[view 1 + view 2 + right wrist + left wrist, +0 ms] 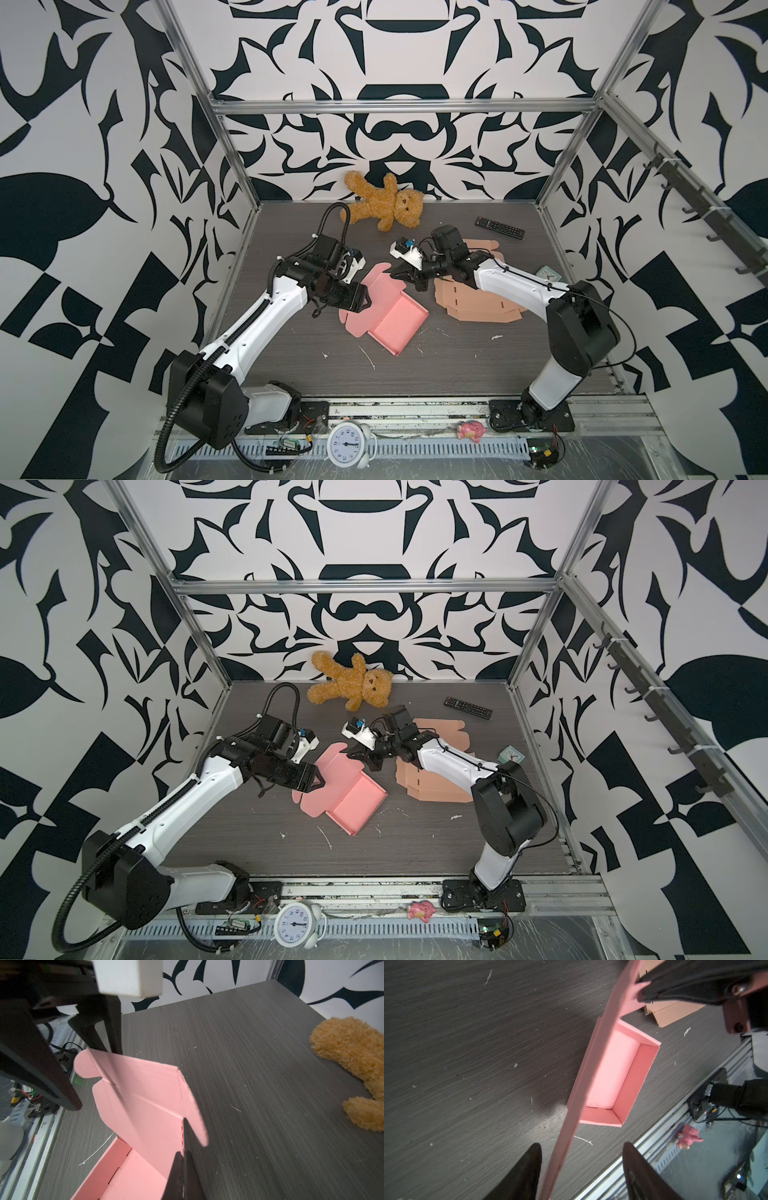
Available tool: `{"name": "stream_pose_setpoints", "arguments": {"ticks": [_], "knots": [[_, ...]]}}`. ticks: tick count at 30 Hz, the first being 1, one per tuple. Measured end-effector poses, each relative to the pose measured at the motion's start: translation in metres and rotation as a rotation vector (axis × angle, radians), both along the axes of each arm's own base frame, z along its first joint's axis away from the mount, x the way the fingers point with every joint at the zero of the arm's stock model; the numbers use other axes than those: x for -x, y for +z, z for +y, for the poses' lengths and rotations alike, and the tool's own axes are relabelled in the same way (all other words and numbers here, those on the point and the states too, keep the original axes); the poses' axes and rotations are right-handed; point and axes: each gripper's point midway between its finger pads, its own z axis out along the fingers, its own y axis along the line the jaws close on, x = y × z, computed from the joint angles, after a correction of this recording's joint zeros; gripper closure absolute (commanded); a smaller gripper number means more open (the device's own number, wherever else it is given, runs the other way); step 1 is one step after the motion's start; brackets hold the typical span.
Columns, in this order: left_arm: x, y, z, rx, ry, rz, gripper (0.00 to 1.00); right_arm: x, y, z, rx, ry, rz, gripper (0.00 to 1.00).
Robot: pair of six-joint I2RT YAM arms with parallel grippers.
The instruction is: Fold the paper box
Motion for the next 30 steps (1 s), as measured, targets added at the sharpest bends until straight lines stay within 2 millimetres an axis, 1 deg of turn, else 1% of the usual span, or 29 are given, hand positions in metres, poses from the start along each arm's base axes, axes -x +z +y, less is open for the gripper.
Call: {"name": "stream_pose_setpoints", "arguments": {"ticks": [2, 6, 8, 10, 13, 15, 17, 20, 23, 27, 30], "knots": [[0.001, -0.006, 0.002, -0.004, 0.017, 0.002, 0.22, 0.0, -0.003, -0.006, 0.007, -0.054, 0.013, 1.0], [0.003, -0.013, 0.009, 0.005, 0.079, 0.003, 0.21, 0.003, -0.008, -0.015, 0.013, -0.161, 0.033, 1.0], [0.0, -0.014, 0.012, 0.019, 0.121, -0.007, 0.18, 0.009, -0.009, -0.013, 0.018, -0.202, 0.032, 1.0], [-0.002, -0.013, 0.015, 0.045, 0.164, -0.024, 0.16, 0.018, -0.011, -0.007, 0.02, -0.227, 0.033, 1.0], [-0.003, -0.013, 0.017, 0.08, 0.21, -0.044, 0.16, 0.031, -0.017, -0.003, 0.026, -0.265, 0.048, 1.0], [-0.004, -0.015, 0.019, 0.098, 0.24, -0.051, 0.16, 0.034, -0.02, -0.004, 0.038, -0.297, 0.062, 1.0], [-0.002, -0.021, 0.021, 0.111, 0.268, -0.047, 0.16, 0.033, -0.02, -0.007, 0.039, -0.339, 0.07, 1.0], [0.001, -0.027, 0.023, 0.126, 0.298, -0.044, 0.16, 0.034, -0.02, -0.019, 0.025, -0.403, 0.08, 1.0], [0.002, -0.023, 0.023, 0.151, 0.31, -0.066, 0.16, 0.035, -0.019, -0.029, 0.015, -0.451, 0.091, 1.0], [-0.001, -0.018, 0.019, 0.187, 0.305, -0.091, 0.16, 0.033, -0.012, -0.032, -0.015, -0.49, 0.088, 1.0], [-0.001, -0.026, 0.016, 0.201, 0.298, -0.075, 0.16, 0.032, -0.009, -0.033, -0.034, -0.506, 0.089, 1.0]]}}
